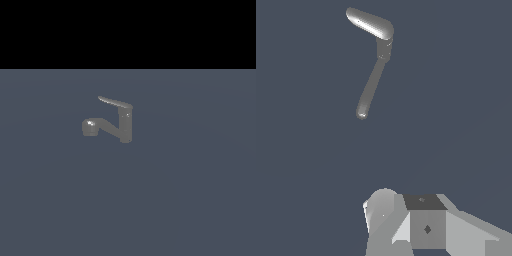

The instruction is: Turn on the faucet by rotating a designated handle.

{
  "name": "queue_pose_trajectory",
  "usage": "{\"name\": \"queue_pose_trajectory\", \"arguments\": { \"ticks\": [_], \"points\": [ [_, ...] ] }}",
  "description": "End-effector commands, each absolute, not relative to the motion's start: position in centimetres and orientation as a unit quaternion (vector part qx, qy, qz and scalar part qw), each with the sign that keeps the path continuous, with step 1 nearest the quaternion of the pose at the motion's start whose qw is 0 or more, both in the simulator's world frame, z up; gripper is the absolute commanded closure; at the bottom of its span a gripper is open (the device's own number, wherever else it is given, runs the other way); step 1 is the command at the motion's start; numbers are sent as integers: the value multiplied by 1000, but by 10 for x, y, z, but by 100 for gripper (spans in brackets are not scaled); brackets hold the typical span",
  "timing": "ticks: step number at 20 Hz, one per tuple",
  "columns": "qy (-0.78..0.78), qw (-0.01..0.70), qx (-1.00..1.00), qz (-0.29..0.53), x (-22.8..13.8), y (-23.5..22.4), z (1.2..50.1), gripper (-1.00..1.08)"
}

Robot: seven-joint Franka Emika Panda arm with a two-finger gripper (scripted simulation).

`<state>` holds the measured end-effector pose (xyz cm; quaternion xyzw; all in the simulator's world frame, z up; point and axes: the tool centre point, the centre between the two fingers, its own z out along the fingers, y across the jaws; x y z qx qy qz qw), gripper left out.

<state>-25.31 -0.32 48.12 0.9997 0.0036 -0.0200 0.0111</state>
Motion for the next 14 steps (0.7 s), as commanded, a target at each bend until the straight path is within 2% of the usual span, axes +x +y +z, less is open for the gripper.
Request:
{"name": "queue_pose_trajectory", "arguments": {
  "ticks": [1,14],
  "points": [
    [8,14,1000,-24,-253,-2,480,108],
    [-31,-9,999,-27,-231,2,477,108]
  ]
}}
